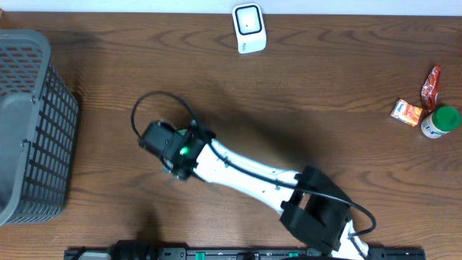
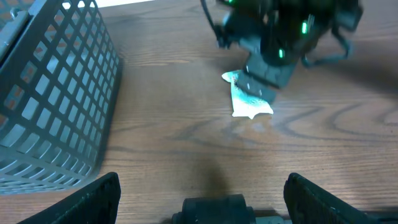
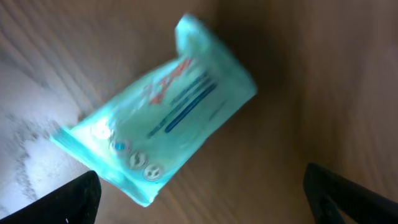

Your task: Scan the item barcode

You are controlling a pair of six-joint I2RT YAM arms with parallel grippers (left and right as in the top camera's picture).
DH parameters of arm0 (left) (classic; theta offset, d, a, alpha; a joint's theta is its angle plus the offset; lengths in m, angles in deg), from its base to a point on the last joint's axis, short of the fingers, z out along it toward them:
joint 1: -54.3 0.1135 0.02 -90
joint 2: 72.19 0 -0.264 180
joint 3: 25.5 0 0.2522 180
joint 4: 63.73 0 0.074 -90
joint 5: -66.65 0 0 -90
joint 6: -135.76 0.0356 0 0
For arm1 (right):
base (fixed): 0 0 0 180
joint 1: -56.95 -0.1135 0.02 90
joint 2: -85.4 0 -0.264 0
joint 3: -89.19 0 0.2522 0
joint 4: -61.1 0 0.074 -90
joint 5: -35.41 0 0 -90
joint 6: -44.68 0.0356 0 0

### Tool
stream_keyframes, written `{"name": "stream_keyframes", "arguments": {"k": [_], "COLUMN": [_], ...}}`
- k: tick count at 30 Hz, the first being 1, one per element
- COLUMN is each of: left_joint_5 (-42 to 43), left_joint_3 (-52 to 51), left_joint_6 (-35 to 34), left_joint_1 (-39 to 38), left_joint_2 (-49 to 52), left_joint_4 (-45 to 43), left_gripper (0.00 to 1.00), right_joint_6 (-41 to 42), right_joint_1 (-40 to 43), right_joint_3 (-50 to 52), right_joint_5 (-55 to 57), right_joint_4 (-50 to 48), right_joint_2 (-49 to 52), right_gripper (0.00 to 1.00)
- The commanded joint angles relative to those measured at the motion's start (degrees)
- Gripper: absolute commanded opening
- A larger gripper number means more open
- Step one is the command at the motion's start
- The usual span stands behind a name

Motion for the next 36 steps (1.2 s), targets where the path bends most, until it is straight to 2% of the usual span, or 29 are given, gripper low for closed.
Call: {"name": "stream_keyframes", "arguments": {"k": [1,12,18,25,26,27,29,30,33,34,36], "left_joint_5": [-0.5,-0.5,-0.5,-0.5,-0.5,-0.5,-0.5,-0.5,-0.5,-0.5,-0.5], "left_joint_3": [0.1,0.1,0.1,0.1,0.1,0.1,0.1,0.1,0.1,0.1,0.1], "left_joint_6": [0.5,0.5,0.5,0.5,0.5,0.5,0.5,0.5,0.5,0.5,0.6], "left_joint_1": [-0.2,-0.2,-0.2,-0.2,-0.2,-0.2,-0.2,-0.2,-0.2,-0.2,-0.2], "left_joint_2": [-0.1,-0.1,-0.1,-0.1,-0.1,-0.1,-0.1,-0.1,-0.1,-0.1,-0.1], "left_joint_4": [0.1,0.1,0.1,0.1,0.1,0.1,0.1,0.1,0.1,0.1,0.1], "left_gripper": [0.84,0.84,0.84,0.84,0.84,0.84,0.84,0.84,0.84,0.84,0.84], "right_joint_6": [1.6,1.6,-0.1,-2.9,-2.9,-2.9,-2.6,-2.3,-2.2,-1.9,0.5], "right_joint_1": [-2.6,-8.8,-7.7,-5.4,-5.0,-4.5,-3.6,-3.1,-2.2,-2.1,-2.0], "right_joint_3": [4.1,9.4,14.8,15.5,15.5,15.5,15.5,15.5,15.5,15.5,14.9], "right_joint_5": [3.0,3.0,3.0,6.8,6.9,6.9,6.9,6.9,6.9,7.6,10.5], "right_joint_4": [-2.0,-9.1,-17.3,-22.8,-23.4,-23.5,-23.1,-22.6,-20.6,-19.5,-17.0], "right_joint_2": [0.9,1.0,1.9,5.0,5.4,5.4,5.4,5.4,5.4,5.2,4.0], "right_gripper": [0.99,0.99,0.99,0.98,0.93,0.82,0.48,0.34,0.04,0.01,0.01]}}
